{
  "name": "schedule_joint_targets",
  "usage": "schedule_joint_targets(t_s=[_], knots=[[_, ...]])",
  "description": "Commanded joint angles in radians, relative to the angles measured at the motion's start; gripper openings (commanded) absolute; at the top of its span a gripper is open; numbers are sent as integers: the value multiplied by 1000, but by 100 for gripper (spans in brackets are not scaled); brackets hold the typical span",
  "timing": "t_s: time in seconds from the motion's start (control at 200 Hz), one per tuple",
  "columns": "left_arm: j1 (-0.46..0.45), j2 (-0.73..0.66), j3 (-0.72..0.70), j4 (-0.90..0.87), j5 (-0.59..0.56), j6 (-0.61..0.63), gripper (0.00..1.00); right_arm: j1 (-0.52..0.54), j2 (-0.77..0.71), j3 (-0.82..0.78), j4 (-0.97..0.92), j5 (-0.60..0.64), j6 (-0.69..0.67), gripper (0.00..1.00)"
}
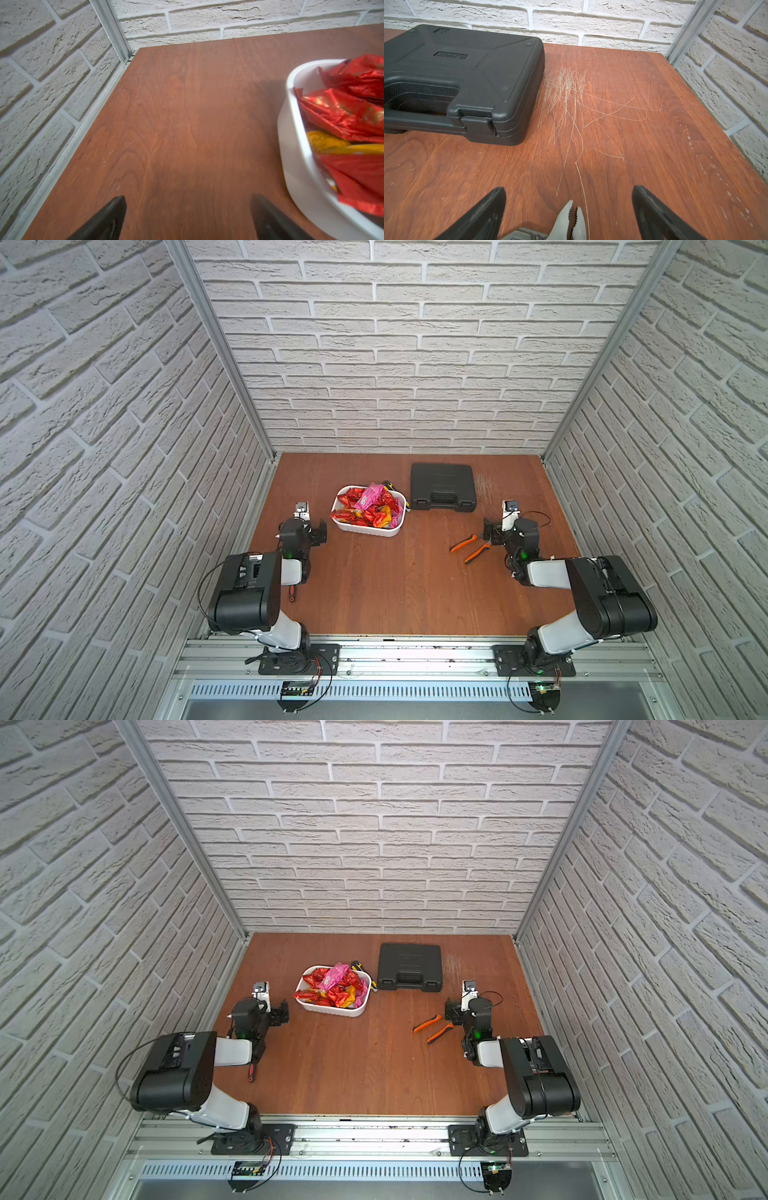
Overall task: Take the tea bags out of the storage box
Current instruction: Pick up the tea bag from the storage box.
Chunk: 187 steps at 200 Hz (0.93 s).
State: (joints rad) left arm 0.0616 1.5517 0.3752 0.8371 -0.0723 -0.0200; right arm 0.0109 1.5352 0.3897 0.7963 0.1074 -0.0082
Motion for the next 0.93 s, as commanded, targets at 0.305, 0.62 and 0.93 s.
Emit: schedule_joint_targets(t_s=[0.305,0.62,0.93], knots=[[13,-1,23,20,21,-3,99,-8,-17,16,24,-11,-3,99],[13,-26,31,-14,44,4,98,-8,-93,54,-106,-21,-12,99],[12,-2,21,26,40,8,98,-10,-21,27,3,-25,-7,99]])
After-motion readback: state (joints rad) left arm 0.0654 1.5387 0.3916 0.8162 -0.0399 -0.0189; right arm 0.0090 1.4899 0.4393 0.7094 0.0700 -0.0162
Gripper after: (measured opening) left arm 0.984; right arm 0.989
